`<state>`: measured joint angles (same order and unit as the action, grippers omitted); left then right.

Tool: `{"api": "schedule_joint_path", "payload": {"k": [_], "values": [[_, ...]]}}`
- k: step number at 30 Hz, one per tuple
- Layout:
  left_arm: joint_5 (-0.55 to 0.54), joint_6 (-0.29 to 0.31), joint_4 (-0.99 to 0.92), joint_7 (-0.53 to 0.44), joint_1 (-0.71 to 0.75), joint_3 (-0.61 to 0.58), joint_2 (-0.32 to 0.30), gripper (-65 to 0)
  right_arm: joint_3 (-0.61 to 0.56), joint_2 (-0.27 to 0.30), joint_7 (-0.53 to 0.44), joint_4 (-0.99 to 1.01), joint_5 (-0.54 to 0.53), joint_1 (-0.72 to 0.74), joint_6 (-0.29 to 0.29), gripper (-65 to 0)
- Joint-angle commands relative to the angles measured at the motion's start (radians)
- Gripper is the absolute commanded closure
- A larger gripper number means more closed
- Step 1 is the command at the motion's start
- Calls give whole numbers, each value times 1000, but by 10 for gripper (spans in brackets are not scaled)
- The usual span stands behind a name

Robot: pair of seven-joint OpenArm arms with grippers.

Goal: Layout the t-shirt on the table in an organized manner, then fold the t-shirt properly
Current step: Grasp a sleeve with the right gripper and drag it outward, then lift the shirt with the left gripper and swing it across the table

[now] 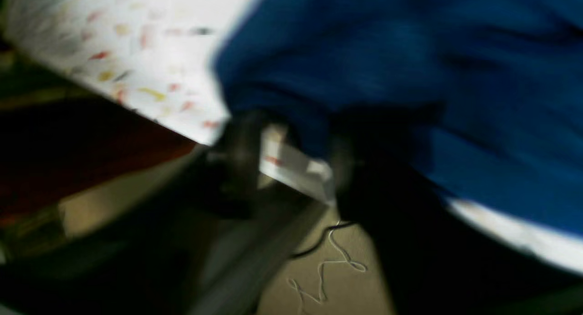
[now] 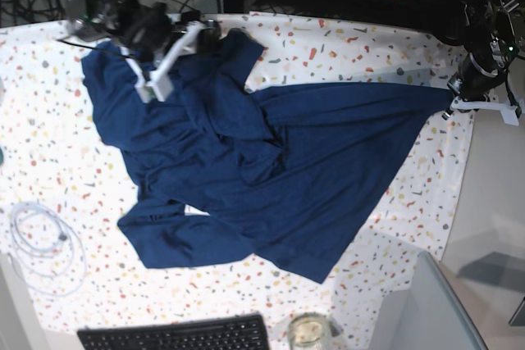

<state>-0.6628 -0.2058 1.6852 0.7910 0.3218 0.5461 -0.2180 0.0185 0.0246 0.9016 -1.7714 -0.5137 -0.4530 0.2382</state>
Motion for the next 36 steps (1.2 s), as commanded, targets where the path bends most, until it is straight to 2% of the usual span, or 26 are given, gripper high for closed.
{"api": "schedule_joint_path", "payload": {"k": [1,4,6,8,11,16,22,28,33,34,36], "values": [[-2,3,17,-17,-2,6,-14,0,44,-2,-12,-68,-21,-33,10,-348],[-2,3,17,-17,-2,6,-14,0,199,-10,-66,-146,-26,-74,10,-449],[-2,3,16,-17,-2,6,-18,0,314,-13,-100,-115,-69,-68,10,-455],[-2,4,16,-17,-2,6,-18,0,416,-5,-82,-40,-124,-30,10,-458],[-2,4,16,-17,-2,6,-16,0,490,41,-51,114,-168,24,17,-459],[-2,4,16,-17,-2,6,-16,0,496,93,-55,261,-173,58,71,-458],[-2,4,16,-17,0,6,-14,0,484,84,-46,276,-170,56,145,-455],[-2,4,16,-17,0,4,-13,0,380,85,-58,279,-170,69,149,-453],[-2,4,17,-17,9,4,-11,0,378,84,-95,330,-170,110,149,-450],[-2,4,20,-17,15,4,-11,0,383,85,-97,345,-170,116,149,-437],[-2,4,25,-17,20,4,-14,0,384,91,-98,367,-176,121,151,-351]]}}
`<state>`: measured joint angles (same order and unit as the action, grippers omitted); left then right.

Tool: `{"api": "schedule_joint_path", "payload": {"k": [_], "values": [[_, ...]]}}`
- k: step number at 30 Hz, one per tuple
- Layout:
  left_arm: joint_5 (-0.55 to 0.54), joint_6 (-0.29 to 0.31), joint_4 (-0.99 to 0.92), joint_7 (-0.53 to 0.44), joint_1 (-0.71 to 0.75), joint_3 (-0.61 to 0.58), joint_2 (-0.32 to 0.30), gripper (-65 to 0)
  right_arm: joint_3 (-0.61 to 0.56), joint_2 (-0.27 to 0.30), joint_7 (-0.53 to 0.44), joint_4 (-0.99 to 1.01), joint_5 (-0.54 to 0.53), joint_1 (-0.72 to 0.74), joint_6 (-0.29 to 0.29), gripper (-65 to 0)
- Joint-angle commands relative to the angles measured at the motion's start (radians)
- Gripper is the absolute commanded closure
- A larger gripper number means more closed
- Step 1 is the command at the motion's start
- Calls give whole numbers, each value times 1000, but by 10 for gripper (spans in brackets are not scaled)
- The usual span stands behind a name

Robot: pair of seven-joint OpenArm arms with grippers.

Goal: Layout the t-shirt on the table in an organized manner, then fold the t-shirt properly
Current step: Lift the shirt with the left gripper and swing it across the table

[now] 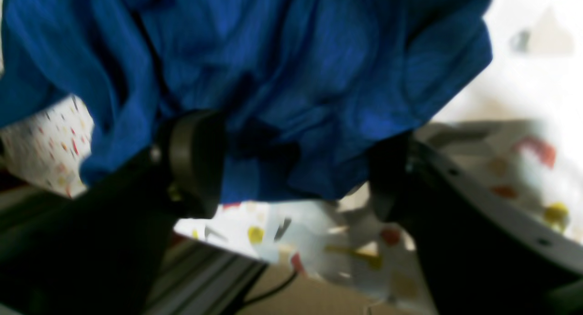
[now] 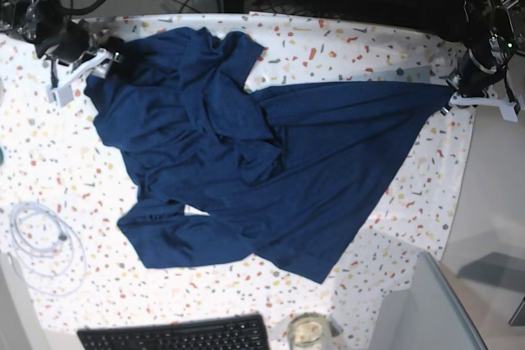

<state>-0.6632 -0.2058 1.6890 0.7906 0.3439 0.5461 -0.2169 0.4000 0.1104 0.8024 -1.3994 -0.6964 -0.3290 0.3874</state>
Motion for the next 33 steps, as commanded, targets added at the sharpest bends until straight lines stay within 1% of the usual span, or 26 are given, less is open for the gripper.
{"api": "schedule_joint_path", "payload": {"k": [1,4,5,7,9,11,13,16,18,21,22,24,25,26,29,31,33], "values": [[-2,4,21,-17,-3,4,-16,0,6,7,1,-5,7,-2,2,-278],[-3,4,23,-17,16,4,-19,0,69,1,22,-44,5,-6,2,0],[-3,4,32,-17,22,4,-19,0,90,-1,45,-68,5,-9,2,0],[-3,4,69,-17,37,6,-19,0,145,-1,117,-137,5,-12,2,-26],[-3,4,116,-15,70,7,-19,0,215,-1,205,-209,5,-15,2,-3],[-3,4,162,-15,88,7,-20,0,277,4,280,-278,5,-11,2,0],[-3,4,196,-15,90,6,-20,0,314,16,340,-334,10,12,2,0],[-3,4,211,2,48,-27,-22,0,323,68,398,-344,13,92,-1,0],[-3,3,210,66,-33,-68,-29,0,323,107,437,-314,14,169,-6,0],[-3,-4,210,169,-168,-126,-25,0,313,163,490,-240,16,304,-6,0],[-3,-24,210,189,-214,-153,-25,0,288,185,496,-208,16,347,-8,0],[-3,-63,208,197,-297,-211,-25,0,239,234,496,-148,22,420,-12,0],[-3,-86,199,197,-348,-248,-25,0,207,257,496,-111,33,465,-26,0],[-2,-96,174,197,-388,-274,-25,0,181,277,495,-84,42,505,-38,0],[-2,-99,59,197,-520,-344,-25,0,106,329,466,7,73,627,-49,0],[-2,-99,-13,192,-598,-383,-17,0,41,374,417,71,102,710,-49,0],[-2,-100,-74,151,-678,-406,9,0,-37,406,364,139,137,796,-49,0]]}}
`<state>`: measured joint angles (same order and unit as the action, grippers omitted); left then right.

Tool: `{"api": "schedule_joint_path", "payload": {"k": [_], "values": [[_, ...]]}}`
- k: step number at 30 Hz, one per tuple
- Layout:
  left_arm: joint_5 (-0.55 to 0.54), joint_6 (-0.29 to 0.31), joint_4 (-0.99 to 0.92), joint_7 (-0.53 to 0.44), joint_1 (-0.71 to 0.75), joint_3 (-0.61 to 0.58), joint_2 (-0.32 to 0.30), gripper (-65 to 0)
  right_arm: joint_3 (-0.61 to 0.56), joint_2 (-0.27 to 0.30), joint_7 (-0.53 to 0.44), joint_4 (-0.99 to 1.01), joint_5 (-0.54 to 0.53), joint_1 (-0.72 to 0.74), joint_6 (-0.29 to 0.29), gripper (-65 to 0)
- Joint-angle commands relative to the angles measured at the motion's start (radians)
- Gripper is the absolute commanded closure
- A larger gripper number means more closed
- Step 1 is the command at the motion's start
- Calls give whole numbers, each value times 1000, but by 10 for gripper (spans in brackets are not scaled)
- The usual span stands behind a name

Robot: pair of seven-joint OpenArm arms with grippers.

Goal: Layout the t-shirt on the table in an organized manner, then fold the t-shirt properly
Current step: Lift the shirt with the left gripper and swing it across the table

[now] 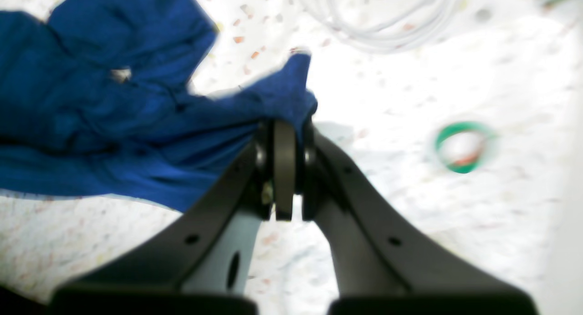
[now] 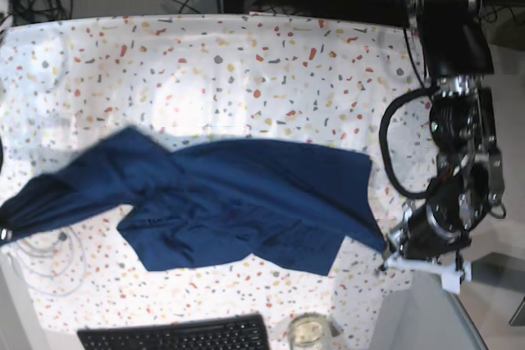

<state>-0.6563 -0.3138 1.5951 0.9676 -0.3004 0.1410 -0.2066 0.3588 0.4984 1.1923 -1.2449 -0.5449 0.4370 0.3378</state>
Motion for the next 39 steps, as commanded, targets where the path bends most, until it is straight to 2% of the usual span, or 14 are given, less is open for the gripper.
{"api": "schedule_joint_path", "payload": {"k": [1,7,13,17,20,23,27,29,32,36,39], "values": [[-9,8,-8,-62,-72,-14,6,0,-33,32,-52,20,3,82,1,0],[-12,6,-135,-206,-271,-85,59,0,-139,135,-151,196,46,345,1,0],[-20,5,-140,-319,-386,-76,121,0,-180,237,-171,205,46,593,2,0],[-66,5,-91,-344,-398,35,186,0,-171,296,-147,192,42,724,4,0],[-141,5,-6,-339,-349,130,204,0,-168,326,-62,136,27,731,4,0],[-182,5,86,-338,-245,141,203,0,-106,354,27,78,-54,589,4,0],[-184,5,159,-336,-66,81,174,0,59,339,68,-26,-146,274,-1,0],[-184,5,167,-336,36,44,137,0,136,280,71,-57,-171,105,-3,0],[-182,5,164,-339,177,32,109,0,193,188,64,-63,-172,-89,-3,0],[-101,5,172,-342,350,36,77,0,197,70,42,-71,-175,-283,-1,0],[-26,5,179,-342,430,36,75,0,190,21,10,-71,-174,-358,-1,0]]}}
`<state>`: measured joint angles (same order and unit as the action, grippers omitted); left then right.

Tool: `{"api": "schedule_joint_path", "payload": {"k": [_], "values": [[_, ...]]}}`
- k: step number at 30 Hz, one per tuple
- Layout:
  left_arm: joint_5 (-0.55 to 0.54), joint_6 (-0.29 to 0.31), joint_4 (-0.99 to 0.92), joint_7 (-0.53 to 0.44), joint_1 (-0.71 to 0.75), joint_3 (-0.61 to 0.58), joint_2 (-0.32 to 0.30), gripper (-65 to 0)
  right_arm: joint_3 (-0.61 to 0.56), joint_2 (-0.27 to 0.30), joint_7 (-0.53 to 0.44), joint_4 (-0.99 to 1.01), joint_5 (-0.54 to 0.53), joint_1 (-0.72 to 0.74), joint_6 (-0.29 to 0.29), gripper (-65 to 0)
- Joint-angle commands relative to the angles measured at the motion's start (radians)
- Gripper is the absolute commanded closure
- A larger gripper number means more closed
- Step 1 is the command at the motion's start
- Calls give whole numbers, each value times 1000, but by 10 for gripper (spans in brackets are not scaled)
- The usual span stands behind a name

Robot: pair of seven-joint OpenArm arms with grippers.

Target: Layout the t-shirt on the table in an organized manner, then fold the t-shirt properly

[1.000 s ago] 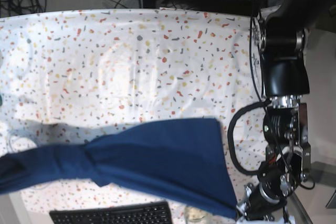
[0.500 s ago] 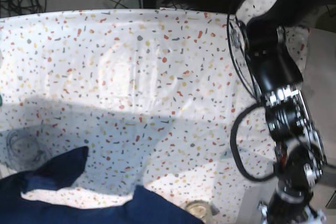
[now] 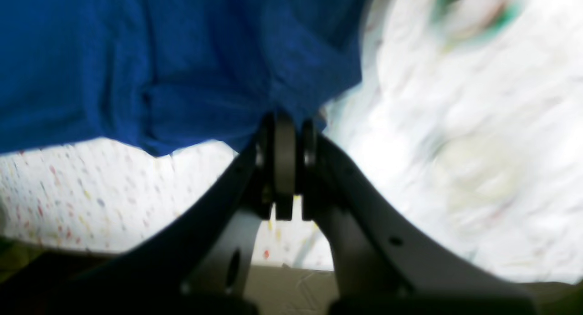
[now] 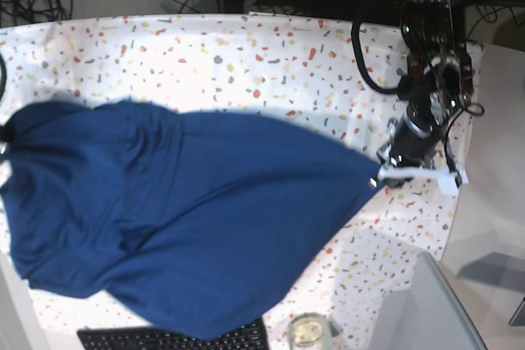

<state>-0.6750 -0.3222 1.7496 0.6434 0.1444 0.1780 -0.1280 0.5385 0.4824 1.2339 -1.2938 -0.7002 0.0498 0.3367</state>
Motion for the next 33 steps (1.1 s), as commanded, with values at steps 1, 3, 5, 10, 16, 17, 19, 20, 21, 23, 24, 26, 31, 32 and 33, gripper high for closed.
{"api": "schedule_joint_path", "payload": {"k": [1,3,5,10,16,17,19,20,21,23,24,26,31,32,33], "values": [[24,13,23,-18,4,-1,-3,0,9,25,-42,-20,-19,20,0,0],[93,13,22,-18,31,-8,1,0,7,8,-61,-13,-16,14,-3,0],[168,13,20,-18,44,-13,11,0,7,6,-81,-11,-16,17,-4,0],[255,13,22,-18,47,-1,38,0,-90,39,-118,58,60,104,-4,0],[255,13,22,-18,131,-1,37,0,-103,11,-193,156,204,104,-3,0],[255,13,20,-20,151,-1,34,0,-103,11,-200,164,205,95,-3,0],[255,13,22,-20,186,5,34,0,-103,8,-199,159,207,68,-3,0],[255,13,22,-20,206,22,34,0,-103,8,-196,159,204,55,-1,0],[255,13,22,-20,226,42,38,0,-103,6,-196,159,204,42,0,0],[255,15,22,-20,254,61,40,0,-76,6,-202,158,204,5,2,0],[255,16,22,-20,271,73,40,0,-42,3,-204,153,204,-15,2,0],[255,16,20,-20,295,90,38,0,12,-21,-204,118,204,-44,2,0],[257,16,19,-20,324,108,40,0,45,-24,-196,0,207,-95,2,0],[257,16,13,-20,324,108,40,0,45,-26,-197,0,208,-95,0,0],[257,16,2,-20,324,108,40,0,44,-26,-202,1,208,-92,-4,0]]}}
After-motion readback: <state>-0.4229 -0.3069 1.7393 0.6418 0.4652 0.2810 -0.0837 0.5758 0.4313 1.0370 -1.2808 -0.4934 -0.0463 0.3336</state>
